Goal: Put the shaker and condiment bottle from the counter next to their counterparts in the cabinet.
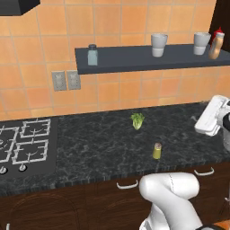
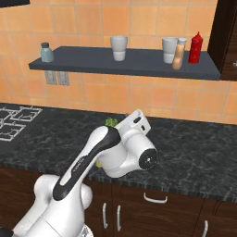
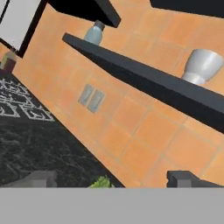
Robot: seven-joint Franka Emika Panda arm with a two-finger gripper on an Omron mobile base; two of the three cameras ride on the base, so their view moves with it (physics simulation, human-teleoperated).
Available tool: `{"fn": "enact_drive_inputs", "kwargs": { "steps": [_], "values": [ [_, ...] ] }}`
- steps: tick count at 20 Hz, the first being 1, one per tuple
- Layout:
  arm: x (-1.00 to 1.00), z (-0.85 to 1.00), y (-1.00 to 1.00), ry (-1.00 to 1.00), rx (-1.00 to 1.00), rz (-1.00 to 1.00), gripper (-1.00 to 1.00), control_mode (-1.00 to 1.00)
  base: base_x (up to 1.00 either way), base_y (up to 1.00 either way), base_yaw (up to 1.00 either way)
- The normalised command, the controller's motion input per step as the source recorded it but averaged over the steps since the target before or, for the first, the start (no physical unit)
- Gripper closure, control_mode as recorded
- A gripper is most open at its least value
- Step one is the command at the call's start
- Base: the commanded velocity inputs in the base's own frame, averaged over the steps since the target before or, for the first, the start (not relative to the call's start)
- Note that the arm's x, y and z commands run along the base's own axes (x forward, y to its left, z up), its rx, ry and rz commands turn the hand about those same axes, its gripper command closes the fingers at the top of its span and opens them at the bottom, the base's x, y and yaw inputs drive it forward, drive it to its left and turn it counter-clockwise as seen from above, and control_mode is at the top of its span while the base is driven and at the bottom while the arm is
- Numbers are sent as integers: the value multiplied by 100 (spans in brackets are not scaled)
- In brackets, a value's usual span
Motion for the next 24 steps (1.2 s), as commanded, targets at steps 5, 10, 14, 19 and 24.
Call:
{"fn": "enact_drive_inputs", "kwargs": {
  "steps": [5, 10, 14, 19, 24],
  "values": [
    [0, -21, 12, 19, 5, 42, -100, -100, 0, 0, 0],
    [0, -16, 34, 4, -1, 35, -100, -100, 0, 0, 0],
    [0, -44, 40, 1, -1, 25, -100, -100, 0, 0, 0],
    [0, -64, 30, 4, 0, 9, -100, -100, 0, 0, 0],
    [0, -53, 29, 5, 0, 4, -100, -100, 0, 0, 0]
  ]
}}
